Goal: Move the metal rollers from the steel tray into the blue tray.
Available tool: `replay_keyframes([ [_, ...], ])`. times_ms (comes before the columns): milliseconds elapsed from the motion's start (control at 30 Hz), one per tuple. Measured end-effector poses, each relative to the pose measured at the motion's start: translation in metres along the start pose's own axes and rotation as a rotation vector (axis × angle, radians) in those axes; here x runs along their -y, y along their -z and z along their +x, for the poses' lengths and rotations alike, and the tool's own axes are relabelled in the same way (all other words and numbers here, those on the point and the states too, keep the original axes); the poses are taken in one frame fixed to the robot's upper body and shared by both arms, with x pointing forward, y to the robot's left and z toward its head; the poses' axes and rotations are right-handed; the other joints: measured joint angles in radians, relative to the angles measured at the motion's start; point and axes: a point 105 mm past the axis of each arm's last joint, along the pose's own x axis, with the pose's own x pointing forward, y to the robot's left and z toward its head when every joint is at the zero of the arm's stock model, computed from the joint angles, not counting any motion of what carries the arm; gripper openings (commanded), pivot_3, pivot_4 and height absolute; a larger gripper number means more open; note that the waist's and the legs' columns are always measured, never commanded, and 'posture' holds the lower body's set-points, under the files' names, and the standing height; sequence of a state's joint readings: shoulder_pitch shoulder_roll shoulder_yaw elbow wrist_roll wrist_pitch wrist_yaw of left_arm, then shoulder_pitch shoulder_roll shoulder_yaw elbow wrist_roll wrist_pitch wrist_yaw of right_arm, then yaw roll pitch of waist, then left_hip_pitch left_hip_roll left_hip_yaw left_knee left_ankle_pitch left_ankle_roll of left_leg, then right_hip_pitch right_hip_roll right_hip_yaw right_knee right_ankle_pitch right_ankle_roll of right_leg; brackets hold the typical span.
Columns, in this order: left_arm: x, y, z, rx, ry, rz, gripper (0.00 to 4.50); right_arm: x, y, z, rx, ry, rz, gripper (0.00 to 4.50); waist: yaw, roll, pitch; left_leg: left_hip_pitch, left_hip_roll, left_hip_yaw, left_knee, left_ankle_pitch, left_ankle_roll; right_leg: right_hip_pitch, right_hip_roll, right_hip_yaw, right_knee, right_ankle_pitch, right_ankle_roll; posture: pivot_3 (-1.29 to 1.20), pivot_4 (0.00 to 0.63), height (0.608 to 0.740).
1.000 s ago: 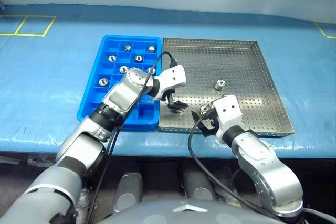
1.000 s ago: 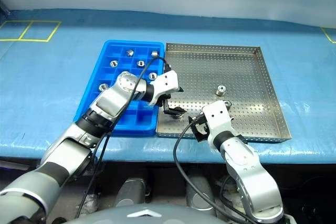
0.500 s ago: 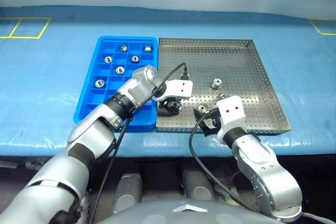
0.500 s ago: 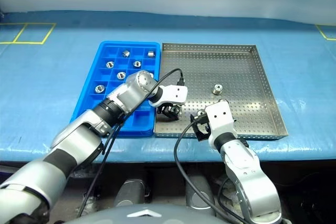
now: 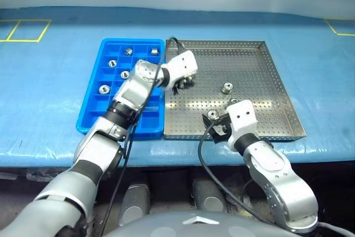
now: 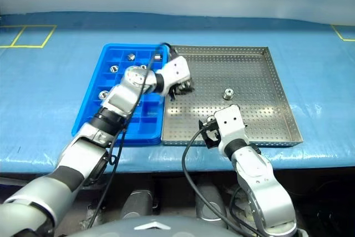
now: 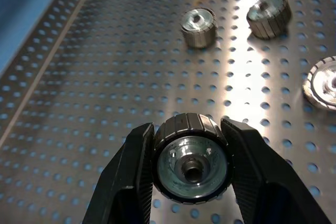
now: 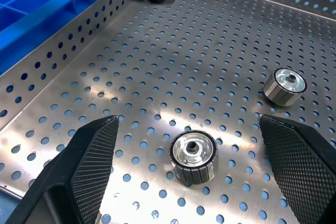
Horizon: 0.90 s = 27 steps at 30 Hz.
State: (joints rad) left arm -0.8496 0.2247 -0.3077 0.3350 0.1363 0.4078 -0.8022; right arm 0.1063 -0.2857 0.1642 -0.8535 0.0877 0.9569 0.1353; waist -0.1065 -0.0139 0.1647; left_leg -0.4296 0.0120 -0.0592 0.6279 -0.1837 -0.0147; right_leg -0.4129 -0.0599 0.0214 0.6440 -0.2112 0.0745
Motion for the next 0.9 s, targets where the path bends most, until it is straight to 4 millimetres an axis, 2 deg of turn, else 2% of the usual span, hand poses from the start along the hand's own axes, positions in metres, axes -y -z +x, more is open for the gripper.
replay_keyframes([
  [67, -0.008, 0.006, -0.012, 0.010, -0.099, -0.046, 1.73, -0.003, -0.002, 0.004, 0.010, -0.029, -0.014, 4.50, 0.004, 0.000, 0.000, 0.001, 0.000, 0.000, 0.000, 0.000, 0.000, 0.001, 0.000, 0.000, 0.001, 0.000, 0.000, -0.05, 0.150, 0.740],
  [133, -0.016, 0.024, -0.034, -0.008, -0.232, -0.103, 1.73, -0.010, -0.005, 0.009, 0.020, -0.080, -0.039, 4.50, 0.002, 0.001, 0.000, 0.002, 0.001, 0.001, -0.001, 0.000, 0.000, 0.001, 0.001, 0.000, 0.001, 0.000, 0.000, -0.01, 0.150, 0.740],
  [233, -0.022, 0.053, -0.066, -0.075, -0.389, -0.165, 1.73, -0.019, -0.010, 0.017, 0.031, -0.140, -0.062, 4.50, 0.028, 0.000, 0.000, 0.002, 0.002, -0.001, 0.000, 0.000, 0.000, 0.001, 0.003, 0.000, 0.002, 0.000, -0.001, 0.06, 0.150, 0.740],
  [300, -0.024, 0.062, -0.085, -0.100, -0.467, -0.189, 1.73, -0.025, -0.011, 0.021, 0.032, -0.181, -0.070, 4.50, 0.053, 0.000, 0.001, 0.002, 0.002, -0.002, 0.000, 0.000, 0.000, 0.001, 0.003, -0.001, 0.002, 0.000, -0.001, 0.10, 0.150, 0.740],
  [400, -0.024, 0.071, -0.115, -0.125, -0.588, -0.233, 1.73, -0.036, -0.015, 0.028, 0.044, -0.250, -0.087, 4.50, 0.093, -0.001, 0.001, 0.001, 0.001, -0.002, 0.000, 0.000, 0.000, 0.002, 0.002, -0.002, 0.000, -0.001, -0.002, 0.14, 0.150, 0.740],
  [533, -0.010, 0.082, -0.142, -0.175, -0.676, -0.294, 1.73, -0.046, -0.017, 0.033, 0.050, -0.308, -0.102, 4.50, 0.121, -0.001, 0.001, 0.001, -0.001, -0.001, 0.001, 0.000, 0.000, 0.003, -0.001, -0.002, -0.002, -0.001, -0.003, 0.18, 0.150, 0.740],
  [800, 0.028, 0.117, -0.161, -0.307, -0.723, -0.461, 1.73, -0.060, -0.020, 0.035, 0.076, -0.392, -0.126, 4.50, 0.149, -0.001, 0.001, 0.001, 0.000, -0.002, 0.001, 0.001, -0.001, 0.002, 0.000, -0.003, -0.001, -0.002, -0.004, 0.20, 0.150, 0.740],
  [900, 0.033, 0.119, -0.161, -0.320, -0.733, -0.485, 1.73, -0.062, -0.022, 0.034, 0.091, -0.406, -0.131, 4.50, 0.151, -0.002, 0.000, 0.001, 0.000, -0.002, 0.001, 0.001, -0.001, 0.002, 0.000, -0.003, -0.001, -0.002, -0.005, 0.19, 0.150, 0.740],
])
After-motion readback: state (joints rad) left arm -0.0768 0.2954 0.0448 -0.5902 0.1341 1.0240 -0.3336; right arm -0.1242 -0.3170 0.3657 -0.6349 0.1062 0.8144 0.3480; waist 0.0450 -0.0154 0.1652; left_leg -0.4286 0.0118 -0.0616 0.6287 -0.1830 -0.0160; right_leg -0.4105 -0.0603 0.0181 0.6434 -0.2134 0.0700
